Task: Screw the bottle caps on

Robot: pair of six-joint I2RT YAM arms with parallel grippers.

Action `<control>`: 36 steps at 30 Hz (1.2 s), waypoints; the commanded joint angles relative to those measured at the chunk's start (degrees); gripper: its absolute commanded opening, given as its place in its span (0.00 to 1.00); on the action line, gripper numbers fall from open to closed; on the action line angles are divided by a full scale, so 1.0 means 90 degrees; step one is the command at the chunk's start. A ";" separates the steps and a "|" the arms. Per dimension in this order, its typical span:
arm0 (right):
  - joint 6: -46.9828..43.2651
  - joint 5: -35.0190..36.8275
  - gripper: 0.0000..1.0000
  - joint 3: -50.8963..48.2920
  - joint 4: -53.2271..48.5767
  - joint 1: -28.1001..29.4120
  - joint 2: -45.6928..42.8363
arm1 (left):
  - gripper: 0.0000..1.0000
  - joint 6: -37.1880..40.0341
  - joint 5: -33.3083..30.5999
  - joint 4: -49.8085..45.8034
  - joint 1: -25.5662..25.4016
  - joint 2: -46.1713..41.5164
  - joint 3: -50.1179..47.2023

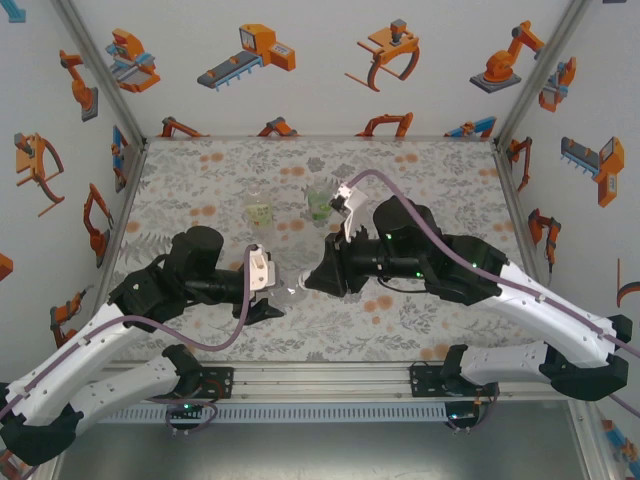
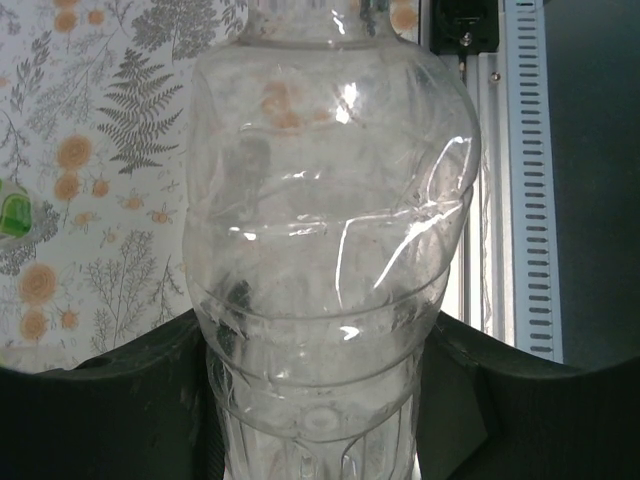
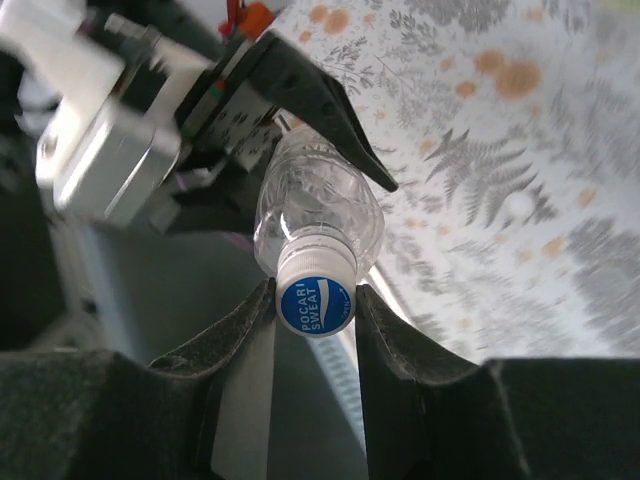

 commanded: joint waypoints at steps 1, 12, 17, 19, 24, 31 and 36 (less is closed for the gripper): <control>0.3200 0.0401 0.00 -0.0365 0.0124 0.0068 0.0254 | 0.00 -0.0059 0.0154 0.0753 -0.0020 0.0048 0.0055; 0.4904 0.0898 0.19 -0.0582 -0.0187 0.0058 0.0098 | 0.00 0.0041 0.0085 0.0808 -0.0026 0.0224 0.0084; 0.3677 0.1187 0.49 0.0003 -0.0383 0.0056 0.0046 | 0.00 0.0174 0.0200 0.0562 -0.0025 0.0238 0.0083; 0.2836 0.1312 0.62 0.0322 -0.0519 0.0059 0.0001 | 0.00 0.0173 0.0264 0.0502 -0.0025 0.0230 0.0075; 0.0886 0.1248 0.81 0.0730 -0.0573 0.0047 -0.0094 | 0.00 0.0174 0.0431 0.0394 -0.0017 0.0175 0.0040; -0.2528 0.0097 0.75 0.1049 -0.0355 0.0048 -0.0126 | 0.00 0.0217 0.0796 0.0160 -0.0015 0.0135 0.0104; -0.5368 -0.1454 0.62 0.1066 -0.0775 0.0046 -0.0165 | 0.00 0.0158 0.1089 0.0125 -0.0020 0.0101 0.0094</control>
